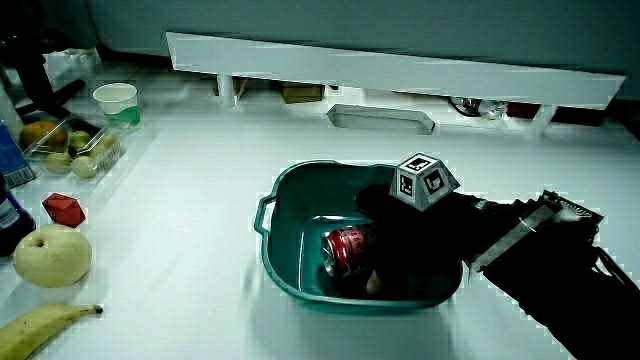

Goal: Pick cola from plate

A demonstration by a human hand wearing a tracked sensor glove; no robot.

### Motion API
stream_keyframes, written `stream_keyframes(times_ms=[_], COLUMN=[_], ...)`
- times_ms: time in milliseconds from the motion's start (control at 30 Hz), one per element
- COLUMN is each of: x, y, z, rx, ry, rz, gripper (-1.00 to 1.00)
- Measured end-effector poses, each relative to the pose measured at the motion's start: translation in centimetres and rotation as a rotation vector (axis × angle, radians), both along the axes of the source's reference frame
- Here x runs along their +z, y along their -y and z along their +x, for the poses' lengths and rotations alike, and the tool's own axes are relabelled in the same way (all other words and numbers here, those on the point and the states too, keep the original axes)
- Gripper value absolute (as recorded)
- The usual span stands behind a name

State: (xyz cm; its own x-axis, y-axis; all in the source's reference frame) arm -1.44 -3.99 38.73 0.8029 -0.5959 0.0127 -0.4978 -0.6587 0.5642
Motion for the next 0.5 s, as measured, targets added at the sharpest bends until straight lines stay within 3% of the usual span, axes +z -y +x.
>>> stream_keyframes(times_ms=[100, 233, 500], x=[-0.22, -0.32, 0.17], y=[-0.02, -0.13, -0.29], z=[-0.03, 0.12, 0.01], rx=[-0.006, -0.004, -0.011], ry=[0.025, 0.061, 0.055], rz=[0.026, 0.066, 0.066], gripper=[0.00, 0.20, 0.60])
